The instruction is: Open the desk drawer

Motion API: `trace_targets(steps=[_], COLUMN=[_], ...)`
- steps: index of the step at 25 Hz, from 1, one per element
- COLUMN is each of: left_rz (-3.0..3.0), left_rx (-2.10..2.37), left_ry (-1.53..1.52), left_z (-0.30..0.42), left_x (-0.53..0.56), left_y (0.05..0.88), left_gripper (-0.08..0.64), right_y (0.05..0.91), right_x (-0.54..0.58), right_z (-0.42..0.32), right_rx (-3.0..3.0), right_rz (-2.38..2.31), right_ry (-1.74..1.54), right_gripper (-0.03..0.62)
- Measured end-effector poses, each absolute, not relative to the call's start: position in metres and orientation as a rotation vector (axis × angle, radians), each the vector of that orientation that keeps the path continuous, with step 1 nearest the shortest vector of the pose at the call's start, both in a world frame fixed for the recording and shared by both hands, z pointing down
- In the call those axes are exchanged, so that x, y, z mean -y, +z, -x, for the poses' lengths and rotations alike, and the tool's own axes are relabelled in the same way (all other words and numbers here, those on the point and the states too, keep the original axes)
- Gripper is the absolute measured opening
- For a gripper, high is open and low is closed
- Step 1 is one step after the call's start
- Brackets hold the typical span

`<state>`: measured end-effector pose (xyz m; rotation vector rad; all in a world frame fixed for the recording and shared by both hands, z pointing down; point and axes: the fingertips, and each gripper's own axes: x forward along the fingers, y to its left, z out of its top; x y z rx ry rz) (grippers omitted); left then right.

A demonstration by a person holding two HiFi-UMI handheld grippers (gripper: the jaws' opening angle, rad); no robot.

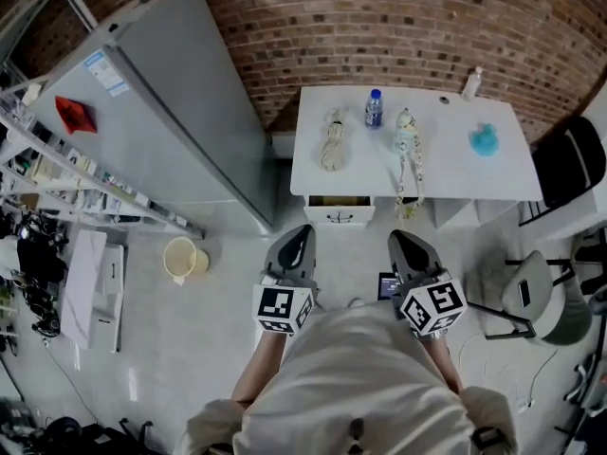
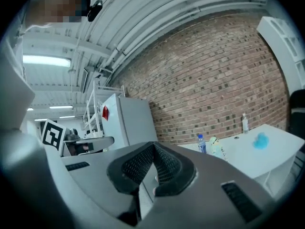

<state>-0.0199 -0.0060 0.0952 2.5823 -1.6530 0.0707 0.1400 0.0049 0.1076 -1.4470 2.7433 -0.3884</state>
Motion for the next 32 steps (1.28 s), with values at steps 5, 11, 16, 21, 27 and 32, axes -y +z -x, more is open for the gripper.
trace_targets(steps=[5, 11, 16, 21, 27, 32], left_rz=[-2.57, -2.542, -2.52, -2.496, -2.509, -2.522], left_rx=[1.626, 1.651, 1.688, 1.712, 1.699, 1.691], left_ry=[0.066, 0.084, 0.078, 0.09, 0.099, 0.115], left_z=[0.004, -0.003, 0.0, 0.003, -0.007, -0.009], left_x=[-0.012, -0.022, -0.028, -0.032, -0.029, -0.018], left_y=[0.112, 0.121, 0.119, 0.125, 0.126, 0.125], left_gripper=[0.008, 0.008, 0.008, 0.008, 0.008, 0.008], right_y=[0.121, 0.127, 0.128, 0.133, 0.134, 0.134], right_x=[-0.022, -0.024, -0.022, -0.024, -0.022, -0.015], right_z=[-0.142, -0.155, -0.154, -0.152, -0.161, -0.163], right_rx=[-2.777, -2.782, -2.806, -2.827, -2.817, -2.8], right_rz=[1.418, 1.423, 1.391, 1.369, 1.382, 1.4], right_ry=[-0.375, -0.374, -0.366, -0.365, -0.372, -0.357], right_gripper=[0.026, 0.026, 0.026, 0.026, 0.026, 0.026])
